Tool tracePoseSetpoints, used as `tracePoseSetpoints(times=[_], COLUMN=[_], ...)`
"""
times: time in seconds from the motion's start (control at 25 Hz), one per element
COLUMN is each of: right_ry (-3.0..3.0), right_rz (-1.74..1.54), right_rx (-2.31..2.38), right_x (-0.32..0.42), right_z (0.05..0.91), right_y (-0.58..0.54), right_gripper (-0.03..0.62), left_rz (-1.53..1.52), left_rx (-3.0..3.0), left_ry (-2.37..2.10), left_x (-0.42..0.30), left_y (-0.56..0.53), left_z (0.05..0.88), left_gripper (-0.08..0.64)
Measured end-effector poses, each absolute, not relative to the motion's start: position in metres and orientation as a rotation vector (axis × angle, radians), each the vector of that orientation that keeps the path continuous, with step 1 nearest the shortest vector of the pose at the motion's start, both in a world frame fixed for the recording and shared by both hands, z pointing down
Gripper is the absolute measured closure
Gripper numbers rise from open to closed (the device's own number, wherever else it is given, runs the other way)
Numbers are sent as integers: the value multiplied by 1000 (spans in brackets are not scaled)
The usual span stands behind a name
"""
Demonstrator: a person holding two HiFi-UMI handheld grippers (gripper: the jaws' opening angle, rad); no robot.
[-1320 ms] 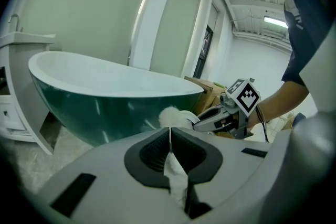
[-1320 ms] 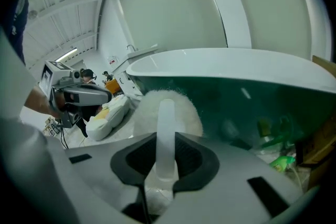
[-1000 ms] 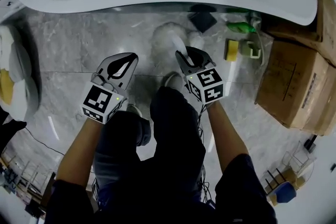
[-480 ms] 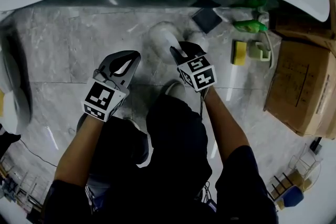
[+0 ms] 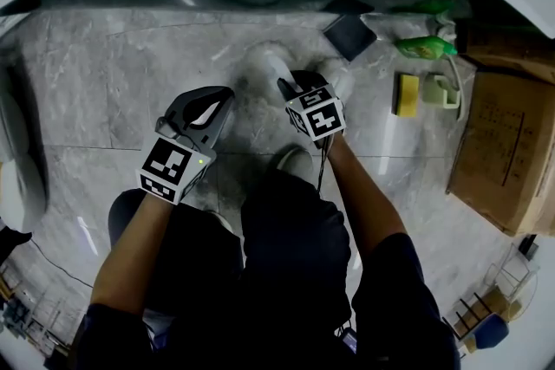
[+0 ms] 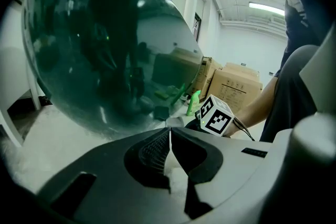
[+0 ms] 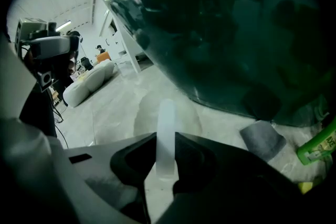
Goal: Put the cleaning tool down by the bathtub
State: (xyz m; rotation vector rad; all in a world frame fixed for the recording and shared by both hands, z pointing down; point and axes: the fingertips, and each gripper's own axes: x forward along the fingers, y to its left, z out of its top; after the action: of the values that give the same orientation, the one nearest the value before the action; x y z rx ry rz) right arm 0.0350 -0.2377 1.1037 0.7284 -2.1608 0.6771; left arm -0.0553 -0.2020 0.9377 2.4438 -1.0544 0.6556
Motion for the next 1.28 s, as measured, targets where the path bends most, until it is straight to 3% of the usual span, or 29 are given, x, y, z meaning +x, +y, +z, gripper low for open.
tracePoseSetpoints(times=[0.44,1.28], right_ry=[-2022,-2015], right_rz=[696,649], right_rx=[768,749], right_x=[45,25], right_z=[1174,1182], right_y=[-233,-233], right_gripper=[505,492], left_rz=[662,657], left_rx=[2413,2413], left_ry=[-1069,-1048], left_x=[-66,-75], left_y=[-190,-194], left_z=[961,968], left_gripper=[526,526])
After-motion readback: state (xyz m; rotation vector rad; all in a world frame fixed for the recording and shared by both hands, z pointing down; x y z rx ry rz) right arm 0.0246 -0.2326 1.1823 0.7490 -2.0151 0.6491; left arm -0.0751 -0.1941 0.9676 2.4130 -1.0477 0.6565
